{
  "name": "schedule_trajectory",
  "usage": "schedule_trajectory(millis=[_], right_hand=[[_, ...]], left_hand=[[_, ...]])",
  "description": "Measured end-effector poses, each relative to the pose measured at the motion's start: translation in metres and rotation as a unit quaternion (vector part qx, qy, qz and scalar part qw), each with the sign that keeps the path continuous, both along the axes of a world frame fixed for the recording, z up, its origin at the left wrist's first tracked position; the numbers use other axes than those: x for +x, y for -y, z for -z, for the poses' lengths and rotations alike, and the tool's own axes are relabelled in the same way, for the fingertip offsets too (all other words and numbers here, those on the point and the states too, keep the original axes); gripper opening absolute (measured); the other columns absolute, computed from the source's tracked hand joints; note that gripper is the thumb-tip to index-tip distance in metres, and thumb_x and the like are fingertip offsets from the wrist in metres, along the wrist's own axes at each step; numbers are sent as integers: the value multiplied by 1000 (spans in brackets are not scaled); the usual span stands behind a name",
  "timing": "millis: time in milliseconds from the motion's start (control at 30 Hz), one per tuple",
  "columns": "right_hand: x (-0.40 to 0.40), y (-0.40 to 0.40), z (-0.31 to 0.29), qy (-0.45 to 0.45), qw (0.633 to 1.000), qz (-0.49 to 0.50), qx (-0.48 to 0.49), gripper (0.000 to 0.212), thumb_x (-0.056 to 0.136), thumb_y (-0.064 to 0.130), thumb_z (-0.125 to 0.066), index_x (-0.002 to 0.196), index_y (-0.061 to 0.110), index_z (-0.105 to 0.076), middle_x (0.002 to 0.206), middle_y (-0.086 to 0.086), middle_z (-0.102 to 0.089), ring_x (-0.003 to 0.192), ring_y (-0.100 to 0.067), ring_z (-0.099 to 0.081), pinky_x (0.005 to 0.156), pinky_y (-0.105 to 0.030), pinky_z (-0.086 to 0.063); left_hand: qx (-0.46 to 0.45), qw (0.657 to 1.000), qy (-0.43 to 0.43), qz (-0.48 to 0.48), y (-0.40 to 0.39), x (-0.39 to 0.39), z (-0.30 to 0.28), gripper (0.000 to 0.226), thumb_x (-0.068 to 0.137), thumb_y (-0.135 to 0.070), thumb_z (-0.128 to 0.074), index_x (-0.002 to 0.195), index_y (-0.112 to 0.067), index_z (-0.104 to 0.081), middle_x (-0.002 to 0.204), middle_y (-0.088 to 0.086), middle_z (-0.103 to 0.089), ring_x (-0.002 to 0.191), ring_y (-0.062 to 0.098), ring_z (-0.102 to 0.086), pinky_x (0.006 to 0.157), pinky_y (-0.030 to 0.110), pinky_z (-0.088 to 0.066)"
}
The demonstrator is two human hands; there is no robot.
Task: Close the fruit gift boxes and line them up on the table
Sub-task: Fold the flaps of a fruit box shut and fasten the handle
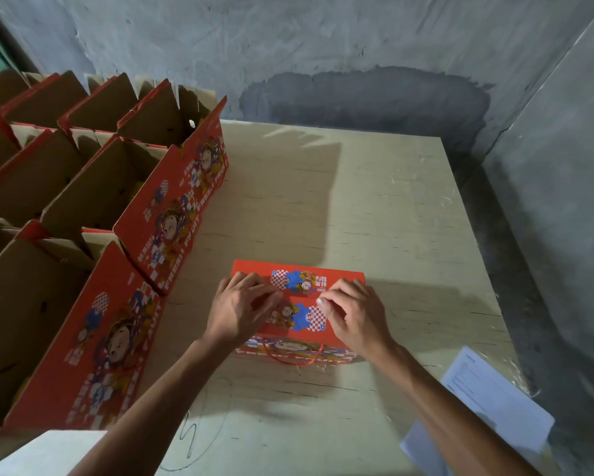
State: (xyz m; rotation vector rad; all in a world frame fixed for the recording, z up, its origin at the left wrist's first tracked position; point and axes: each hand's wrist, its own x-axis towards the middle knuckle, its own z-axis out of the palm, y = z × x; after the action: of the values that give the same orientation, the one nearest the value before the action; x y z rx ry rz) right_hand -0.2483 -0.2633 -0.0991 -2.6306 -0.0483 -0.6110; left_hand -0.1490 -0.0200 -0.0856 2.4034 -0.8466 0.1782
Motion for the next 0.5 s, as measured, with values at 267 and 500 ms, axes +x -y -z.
schedule_trajectory(millis=[267, 500], right_hand=[[1, -3, -9, -8, 1000, -13, -4, 15, 99, 35, -66, 96, 23, -75, 89, 10, -62, 81, -16, -56, 72, -37, -45], [10, -18, -23, -66, 997, -19, 42, 21, 98, 39, -63, 94, 21, -76, 89, 9, -61, 84, -15, -55, 71, -35, -48]], left_hand=[[25, 998, -53, -26, 2, 1, -6, 47, 90, -69, -46, 101, -37, -78, 101, -18, -58, 100, 11, -49, 92, 39, -34], [-17, 995, -90, -49, 4, 2, -9, 37, 84, -68, -58, 96, -35, -70, 98, -20, -64, 98, 8, -51, 95, 35, -34]])
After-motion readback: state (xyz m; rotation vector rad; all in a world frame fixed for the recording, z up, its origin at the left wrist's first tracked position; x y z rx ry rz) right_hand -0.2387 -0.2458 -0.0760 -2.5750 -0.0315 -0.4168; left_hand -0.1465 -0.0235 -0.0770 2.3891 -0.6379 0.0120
